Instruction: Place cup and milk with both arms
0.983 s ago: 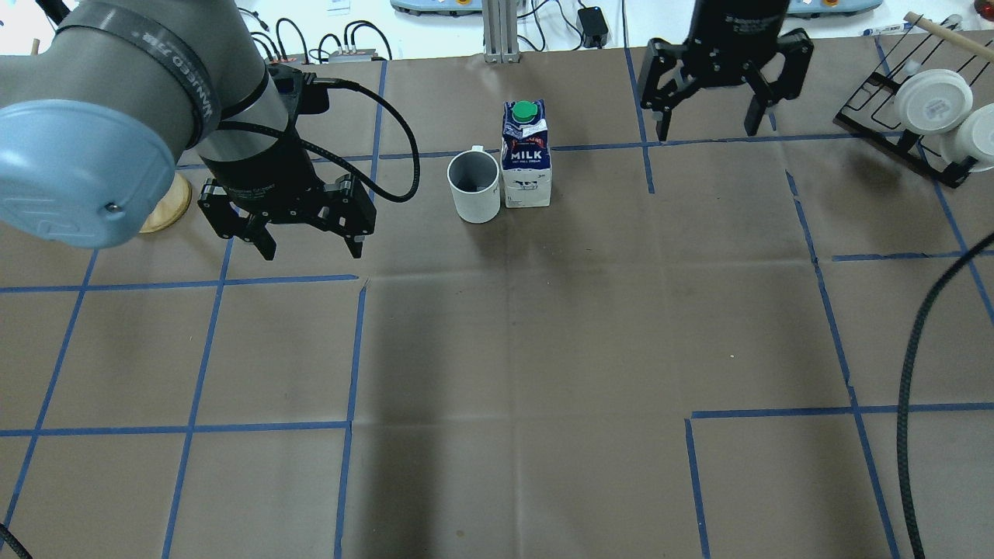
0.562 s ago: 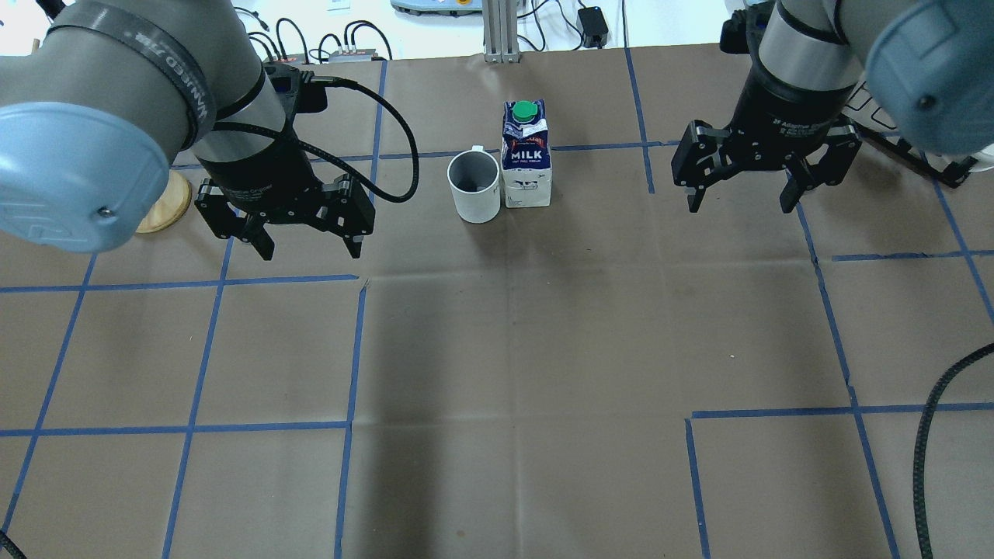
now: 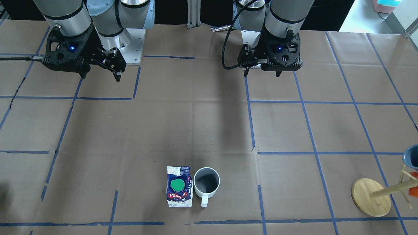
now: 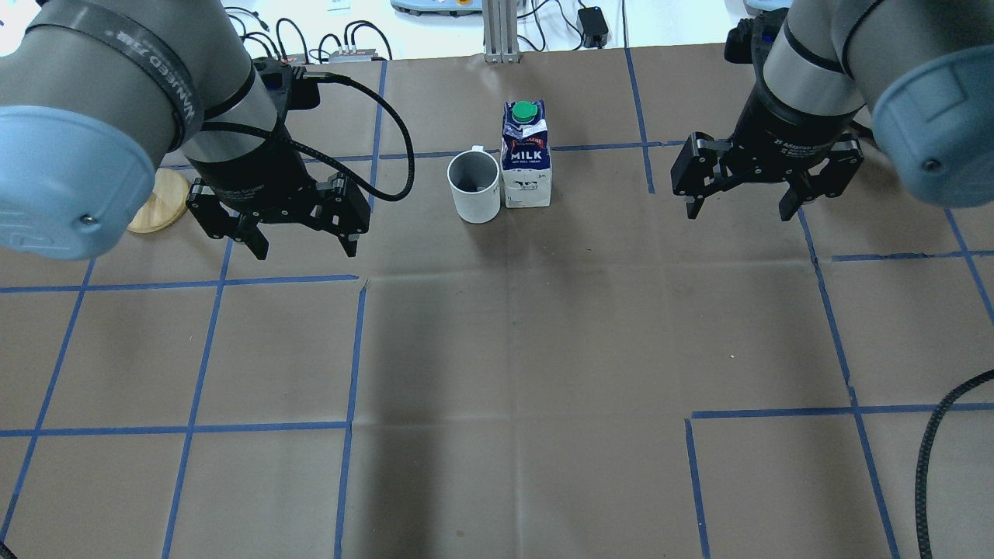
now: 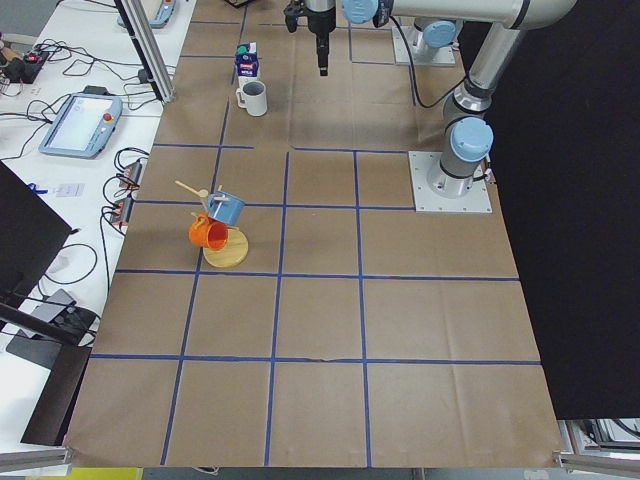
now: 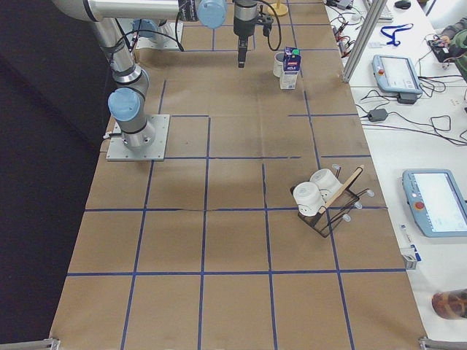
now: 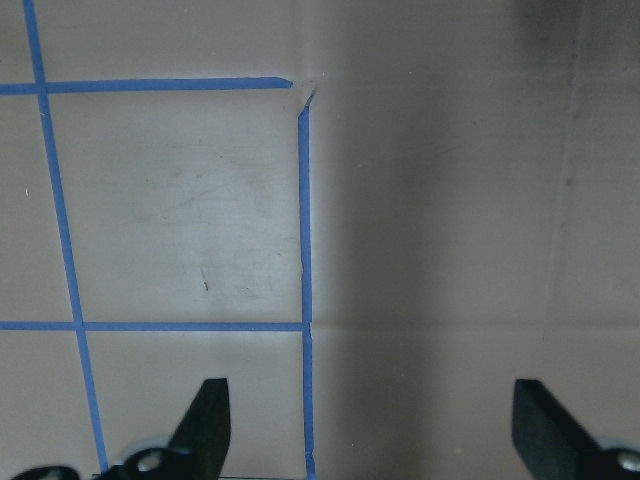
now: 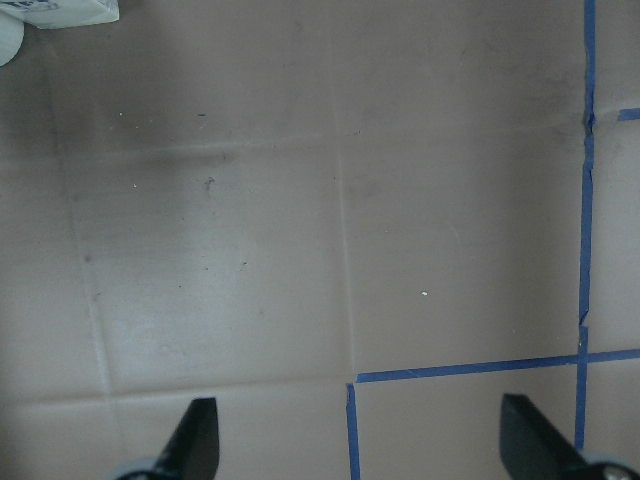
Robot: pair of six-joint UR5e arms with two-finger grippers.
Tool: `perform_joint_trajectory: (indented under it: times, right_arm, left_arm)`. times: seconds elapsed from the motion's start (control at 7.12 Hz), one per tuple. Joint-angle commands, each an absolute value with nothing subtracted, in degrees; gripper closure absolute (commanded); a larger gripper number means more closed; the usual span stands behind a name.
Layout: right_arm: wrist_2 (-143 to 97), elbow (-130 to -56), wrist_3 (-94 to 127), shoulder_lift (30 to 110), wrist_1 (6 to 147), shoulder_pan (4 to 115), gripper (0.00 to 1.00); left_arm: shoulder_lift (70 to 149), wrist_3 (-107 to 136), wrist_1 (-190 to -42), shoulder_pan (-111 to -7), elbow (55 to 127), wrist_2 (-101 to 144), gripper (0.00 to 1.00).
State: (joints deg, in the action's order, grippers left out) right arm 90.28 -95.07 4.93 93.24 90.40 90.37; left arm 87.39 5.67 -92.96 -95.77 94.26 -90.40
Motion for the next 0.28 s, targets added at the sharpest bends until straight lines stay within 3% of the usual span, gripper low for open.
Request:
perform_joint_trajectory:
  times: [0.0, 0.14]
  right_arm:
    - [90.26, -95.01, 4.92, 93.25, 90.79, 90.35, 0.00]
    - [90.35, -95.01, 4.92, 93.16, 90.79, 90.35, 0.00]
  left_arm:
    - [87.28, 5.80, -92.81, -95.63, 94.22, -90.26, 0.00]
    - [87.10, 5.89, -92.81, -95.71, 94.22, -90.26, 0.00]
